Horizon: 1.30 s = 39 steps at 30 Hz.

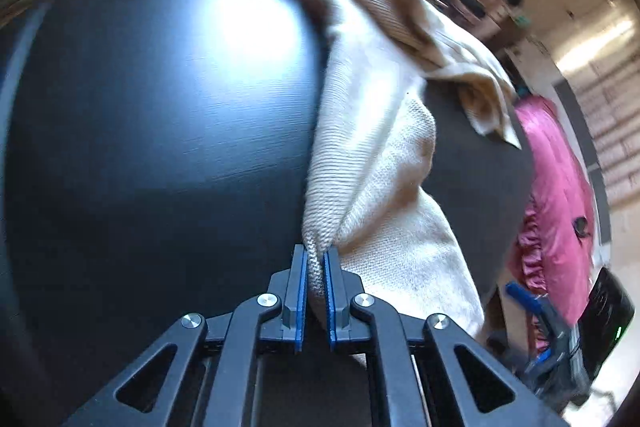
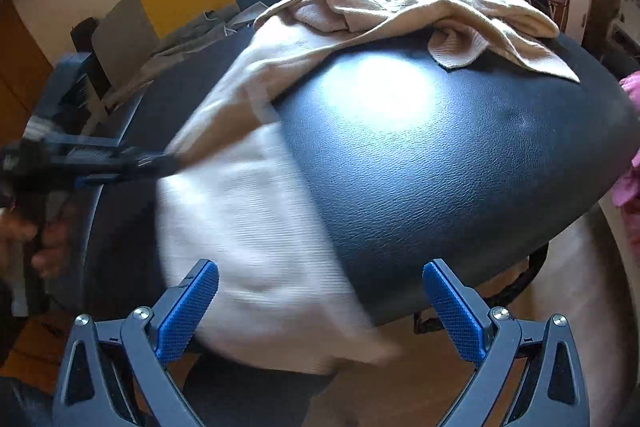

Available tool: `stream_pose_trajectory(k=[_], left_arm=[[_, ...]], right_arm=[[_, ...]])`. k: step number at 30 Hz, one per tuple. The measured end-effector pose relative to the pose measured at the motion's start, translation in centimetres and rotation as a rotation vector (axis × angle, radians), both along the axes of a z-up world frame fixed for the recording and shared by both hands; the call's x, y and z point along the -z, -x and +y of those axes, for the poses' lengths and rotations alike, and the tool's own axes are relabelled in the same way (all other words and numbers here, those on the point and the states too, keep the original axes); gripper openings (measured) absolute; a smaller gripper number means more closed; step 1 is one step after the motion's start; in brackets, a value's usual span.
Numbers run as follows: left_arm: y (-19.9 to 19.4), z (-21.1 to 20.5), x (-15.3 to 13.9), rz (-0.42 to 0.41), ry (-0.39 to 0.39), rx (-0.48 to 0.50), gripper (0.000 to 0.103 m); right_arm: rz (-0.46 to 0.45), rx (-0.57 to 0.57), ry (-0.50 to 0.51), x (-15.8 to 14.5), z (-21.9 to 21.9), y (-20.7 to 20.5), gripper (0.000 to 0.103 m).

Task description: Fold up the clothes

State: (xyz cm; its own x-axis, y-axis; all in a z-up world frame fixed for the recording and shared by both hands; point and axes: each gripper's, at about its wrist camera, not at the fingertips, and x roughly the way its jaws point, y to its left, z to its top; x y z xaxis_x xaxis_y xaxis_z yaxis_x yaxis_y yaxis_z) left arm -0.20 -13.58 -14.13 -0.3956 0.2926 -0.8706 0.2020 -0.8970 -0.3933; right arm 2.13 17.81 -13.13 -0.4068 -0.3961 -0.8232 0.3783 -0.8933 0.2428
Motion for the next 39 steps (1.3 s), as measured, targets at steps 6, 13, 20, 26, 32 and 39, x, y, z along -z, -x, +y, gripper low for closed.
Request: stream_pose_trajectory(k=[6, 13, 20, 26, 32, 39], left_arm=[[-6.9, -7.2, -1.5, 0.011, 0.062, -0.130, 0.006], [-14.5, -12.1, -4.0, 0.070, 0.064, -0.279, 0.012], [-17.2, -8.7, -3.7, 0.164, -0.007, -0.211, 0.017], [-14.8, -4.5, -1.2, 0.136, 0.086, -0.079, 0.017], [-13.4, -4.0, 0.0, 0.151, 0.159, -0.054, 0.017], [-13.5, -5.6, 0.3, 0.160, 0.078, -0.081, 0.018]], right_arm=[[-0.021, -0.051, -0.005, -0.6, -4.1, -0.6, 0.103], [-0.036, -0.170, -0.019, -1.4, -11.1, -2.5, 0.103], [0.071, -0.118, -0.035, -4.1, -12.8, -1.3, 0.103], [0.277, -0.034, -0.140, -8.4, -13.3, 1.9, 0.103], [0.312, -0.160, -0.239, -6.8, -17.7, 7.1, 0.095], [0.218, -0.136, -0.326, -1.8, -19.4, 13.2, 0.013]])
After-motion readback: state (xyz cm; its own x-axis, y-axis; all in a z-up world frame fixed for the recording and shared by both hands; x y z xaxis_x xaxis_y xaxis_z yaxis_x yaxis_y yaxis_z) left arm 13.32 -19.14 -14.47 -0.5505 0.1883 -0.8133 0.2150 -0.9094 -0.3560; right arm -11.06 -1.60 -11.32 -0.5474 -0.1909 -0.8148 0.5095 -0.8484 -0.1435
